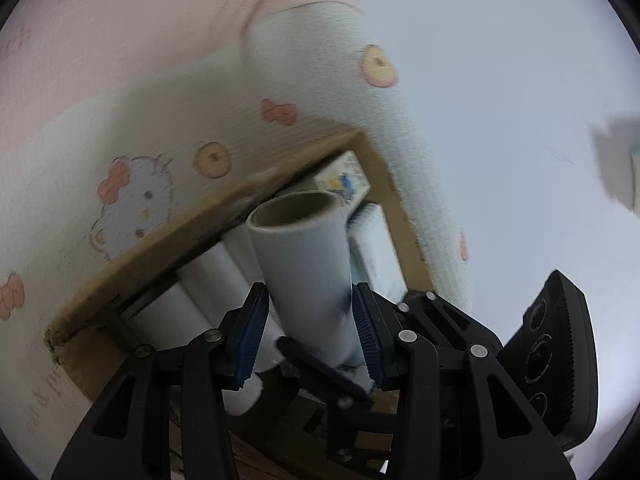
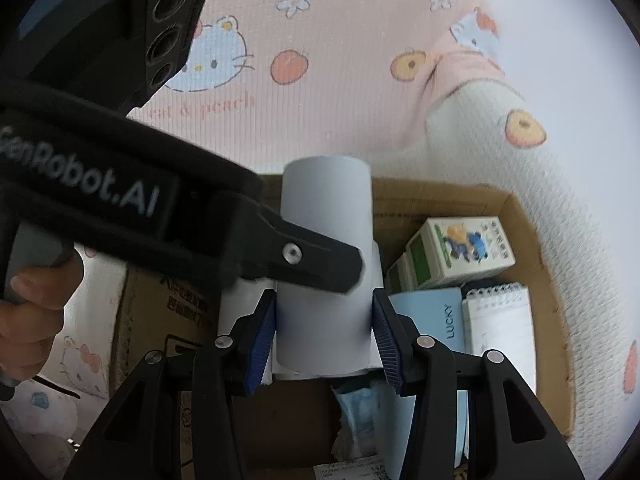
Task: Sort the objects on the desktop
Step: 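Lower both tubes into the box and open both tools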
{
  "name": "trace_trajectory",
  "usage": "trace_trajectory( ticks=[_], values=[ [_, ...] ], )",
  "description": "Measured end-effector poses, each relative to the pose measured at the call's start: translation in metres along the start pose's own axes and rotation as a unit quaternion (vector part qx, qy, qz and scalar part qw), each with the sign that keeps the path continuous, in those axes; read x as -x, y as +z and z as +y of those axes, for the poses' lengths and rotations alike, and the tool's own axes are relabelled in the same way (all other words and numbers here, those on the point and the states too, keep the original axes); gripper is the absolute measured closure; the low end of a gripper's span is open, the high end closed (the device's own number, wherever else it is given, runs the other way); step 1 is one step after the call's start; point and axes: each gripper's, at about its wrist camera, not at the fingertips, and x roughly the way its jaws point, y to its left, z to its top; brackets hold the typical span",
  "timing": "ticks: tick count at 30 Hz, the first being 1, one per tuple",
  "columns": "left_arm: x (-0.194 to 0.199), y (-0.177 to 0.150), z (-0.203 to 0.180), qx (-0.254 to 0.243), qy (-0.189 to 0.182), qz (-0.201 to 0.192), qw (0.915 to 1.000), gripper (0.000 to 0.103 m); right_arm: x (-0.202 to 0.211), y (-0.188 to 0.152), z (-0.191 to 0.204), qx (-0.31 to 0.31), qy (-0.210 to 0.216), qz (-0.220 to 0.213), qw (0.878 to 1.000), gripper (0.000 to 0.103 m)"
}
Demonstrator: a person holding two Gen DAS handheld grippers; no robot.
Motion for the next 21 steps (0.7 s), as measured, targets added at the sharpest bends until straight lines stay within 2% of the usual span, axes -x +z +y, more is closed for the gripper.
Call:
trace_trajectory(
  ticks=[3, 7, 9, 11, 21],
  values=[
    [0.002, 0.001, -0.001, -0.002, 0.011, -0.014, 0.9998, 0.057, -0.008, -0.003, -0.008, -0.01, -0.007, 0.016, 1.0, 0.059],
    [-0.003, 0.001, -0.006, -0.028, 0.072, -0.02, 0.9968, 0.058, -0.011, -0.005, -0.012, -0.016, 0.007, 0.016, 1.0, 0.059],
    [-0.004, 0.0, -0.006, -0.032, 0.085, -0.022, 0.9956, 0.065, -0.012, -0.005, -0.012, -0.014, 0.006, 0.018, 1.0, 0.059],
    [-0.008, 0.0, -0.005, -0.034, 0.08, -0.017, 0.9961, 0.072, -0.015, -0.007, -0.012, -0.01, 0.004, 0.025, 1.0, 0.059],
    [-0.006, -0.003, -0.003, -0.05, 0.097, -0.023, 0.9938, 0.072, -0.011, -0.014, -0.017, -0.033, 0.024, 0.037, 0.998, 0.057]
  ],
)
